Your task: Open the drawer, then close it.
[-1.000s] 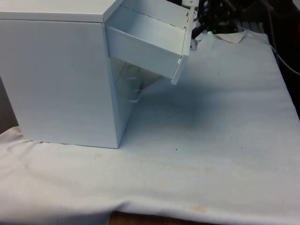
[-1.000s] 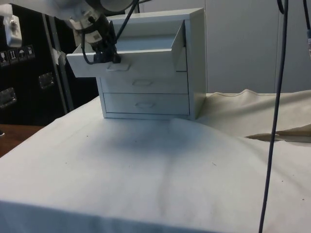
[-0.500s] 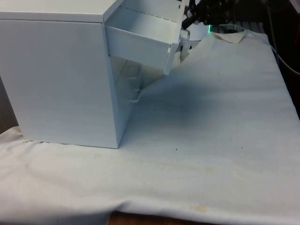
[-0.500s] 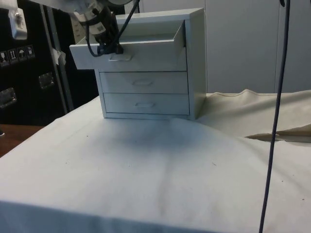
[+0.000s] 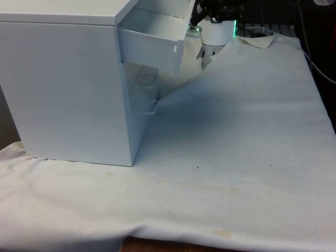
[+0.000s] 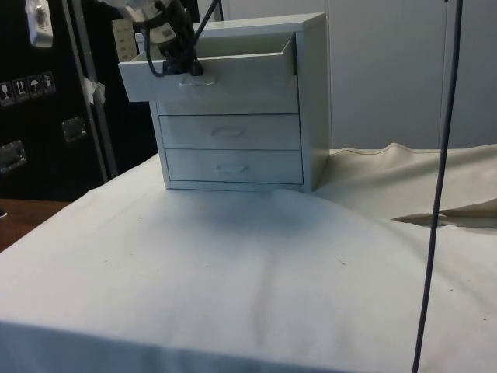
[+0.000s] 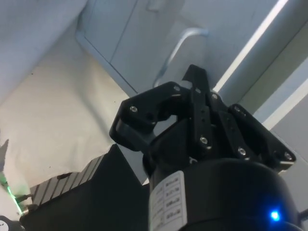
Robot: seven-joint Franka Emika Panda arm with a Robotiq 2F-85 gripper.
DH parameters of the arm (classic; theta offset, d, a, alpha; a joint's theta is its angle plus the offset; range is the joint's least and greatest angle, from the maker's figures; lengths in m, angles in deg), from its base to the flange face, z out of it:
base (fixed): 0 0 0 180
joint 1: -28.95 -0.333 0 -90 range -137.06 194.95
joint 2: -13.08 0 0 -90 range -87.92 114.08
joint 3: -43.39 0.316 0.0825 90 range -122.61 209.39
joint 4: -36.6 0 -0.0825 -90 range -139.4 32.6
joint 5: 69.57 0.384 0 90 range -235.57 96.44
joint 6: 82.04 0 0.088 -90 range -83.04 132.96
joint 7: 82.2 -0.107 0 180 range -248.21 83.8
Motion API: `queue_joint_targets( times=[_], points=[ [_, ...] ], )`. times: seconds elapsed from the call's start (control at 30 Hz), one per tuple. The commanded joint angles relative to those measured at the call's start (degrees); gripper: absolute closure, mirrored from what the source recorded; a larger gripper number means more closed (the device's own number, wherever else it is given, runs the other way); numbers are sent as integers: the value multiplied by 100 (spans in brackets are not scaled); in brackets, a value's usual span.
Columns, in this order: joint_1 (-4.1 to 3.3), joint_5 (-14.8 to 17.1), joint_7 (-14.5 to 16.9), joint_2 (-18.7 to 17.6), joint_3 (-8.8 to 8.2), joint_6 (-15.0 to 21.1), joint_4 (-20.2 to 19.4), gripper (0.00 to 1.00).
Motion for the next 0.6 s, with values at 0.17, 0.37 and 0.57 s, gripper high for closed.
queue_joint_targets(
  times=[0.17, 0.37, 0.57],
  points=[
    [23, -80, 143, 92, -126, 97, -63, 100],
    [34, -74, 258, 115, -235, 97, -46, 100],
    [17, -23, 321, 92, -327, 23, 11, 100]
  ],
)
